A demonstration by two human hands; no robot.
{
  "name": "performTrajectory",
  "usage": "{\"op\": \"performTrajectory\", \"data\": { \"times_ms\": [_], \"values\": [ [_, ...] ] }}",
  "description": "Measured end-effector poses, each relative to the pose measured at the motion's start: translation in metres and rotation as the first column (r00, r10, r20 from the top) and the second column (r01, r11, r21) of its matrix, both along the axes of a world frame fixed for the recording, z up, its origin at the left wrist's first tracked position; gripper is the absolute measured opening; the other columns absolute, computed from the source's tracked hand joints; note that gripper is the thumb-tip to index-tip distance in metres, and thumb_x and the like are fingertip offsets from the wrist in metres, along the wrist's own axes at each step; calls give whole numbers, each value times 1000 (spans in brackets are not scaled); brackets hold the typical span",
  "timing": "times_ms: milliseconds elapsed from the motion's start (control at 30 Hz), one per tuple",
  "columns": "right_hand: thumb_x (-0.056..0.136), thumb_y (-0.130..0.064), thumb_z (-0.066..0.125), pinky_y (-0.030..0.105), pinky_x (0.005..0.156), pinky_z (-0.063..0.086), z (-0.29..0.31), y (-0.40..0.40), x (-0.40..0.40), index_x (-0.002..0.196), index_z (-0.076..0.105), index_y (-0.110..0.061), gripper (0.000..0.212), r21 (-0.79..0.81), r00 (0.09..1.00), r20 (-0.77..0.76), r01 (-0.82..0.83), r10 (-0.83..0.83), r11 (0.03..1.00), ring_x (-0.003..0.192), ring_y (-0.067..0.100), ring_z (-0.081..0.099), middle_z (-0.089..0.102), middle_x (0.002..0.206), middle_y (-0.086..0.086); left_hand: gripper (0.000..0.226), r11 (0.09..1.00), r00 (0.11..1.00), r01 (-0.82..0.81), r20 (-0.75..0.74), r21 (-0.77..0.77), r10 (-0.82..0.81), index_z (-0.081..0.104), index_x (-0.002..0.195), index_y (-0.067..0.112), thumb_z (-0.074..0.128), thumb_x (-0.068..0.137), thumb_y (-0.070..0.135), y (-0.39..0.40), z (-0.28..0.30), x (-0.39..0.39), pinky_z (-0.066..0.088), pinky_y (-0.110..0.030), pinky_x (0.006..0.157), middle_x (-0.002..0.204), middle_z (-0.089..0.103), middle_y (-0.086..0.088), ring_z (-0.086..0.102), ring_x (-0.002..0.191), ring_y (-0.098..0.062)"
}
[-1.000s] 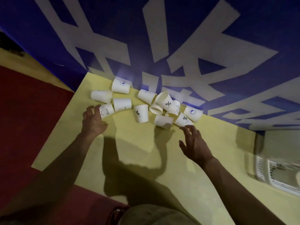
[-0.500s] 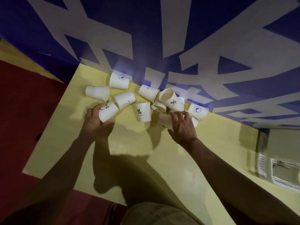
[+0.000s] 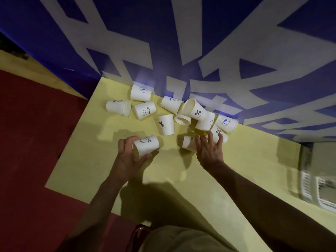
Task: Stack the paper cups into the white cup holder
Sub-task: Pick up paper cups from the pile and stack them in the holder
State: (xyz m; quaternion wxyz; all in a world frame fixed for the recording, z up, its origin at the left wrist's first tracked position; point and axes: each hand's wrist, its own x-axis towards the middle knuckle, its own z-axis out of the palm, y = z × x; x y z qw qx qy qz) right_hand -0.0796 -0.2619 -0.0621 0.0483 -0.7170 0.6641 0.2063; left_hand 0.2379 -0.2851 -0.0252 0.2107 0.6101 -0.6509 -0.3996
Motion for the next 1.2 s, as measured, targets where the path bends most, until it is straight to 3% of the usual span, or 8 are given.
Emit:
{"op": "performTrajectory", "data": {
  "times_ms": [133,267,333,433,567,767,967,1200],
  "values": [
    [81,-24,71,72,110,18,0,19,-7,136,57,-7,59,-16,999,31,-5,5,1000,132,43,33,62,122,16,77,997,997,76,5,10,-76,48,135,22,70,73,62,20,9,-27,52,-34,97,125,38,2,55,112,-13],
    [69,-33,79,62,103,36,25,37,-19,133,51,-8,74,-73,977,212,40,-24,997,114,38,50,60,115,16,80,988,992,126,12,92,-128,41,143,29,67,75,61,41,16,-50,47,-37,104,127,32,7,52,116,-15],
    [69,-40,77,49,89,47,41,51,-32,131,51,-9,73,-112,946,323,72,-32,991,103,34,51,56,113,14,79,981,987,154,32,118,-159,36,147,30,73,80,50,51,18,-63,46,-38,104,129,30,8,49,117,-15],
    [77,-40,67,45,79,49,59,84,-62,133,49,-11,65,-137,829,556,166,-63,977,97,29,46,49,117,12,79,969,974,205,71,136,-216,33,149,34,78,84,28,67,22,-93,47,-40,104,131,30,9,47,124,-19],
    [83,-30,79,33,78,53,75,154,-108,136,48,-9,65,-159,638,757,384,-137,910,95,27,52,43,119,12,78,937,936,338,71,87,-344,34,148,33,79,84,30,90,24,-149,49,-37,100,128,33,11,51,123,-20],
    [97,-38,65,31,90,49,79,266,-184,143,35,-2,65,-171,546,804,591,-236,788,113,24,46,40,132,11,72,881,877,466,87,80,-472,27,149,57,67,89,56,142,45,-253,52,-33,92,124,42,13,54,112,-5],
    [93,-41,70,37,90,56,95,356,-285,137,48,-23,53,-80,402,870,687,-286,722,110,16,52,39,128,1,66,843,844,536,-26,45,-535,35,143,55,69,90,36,219,68,-380,53,-28,92,131,34,14,52,116,-5],
    [89,-25,74,46,90,55,112,402,-394,138,51,-26,55,-104,431,860,673,-275,732,111,23,55,40,131,-2,74,799,801,597,4,-73,-599,28,149,48,72,90,39,263,97,-532,57,-30,79,139,34,15,58,98,-6]
  ]
}}
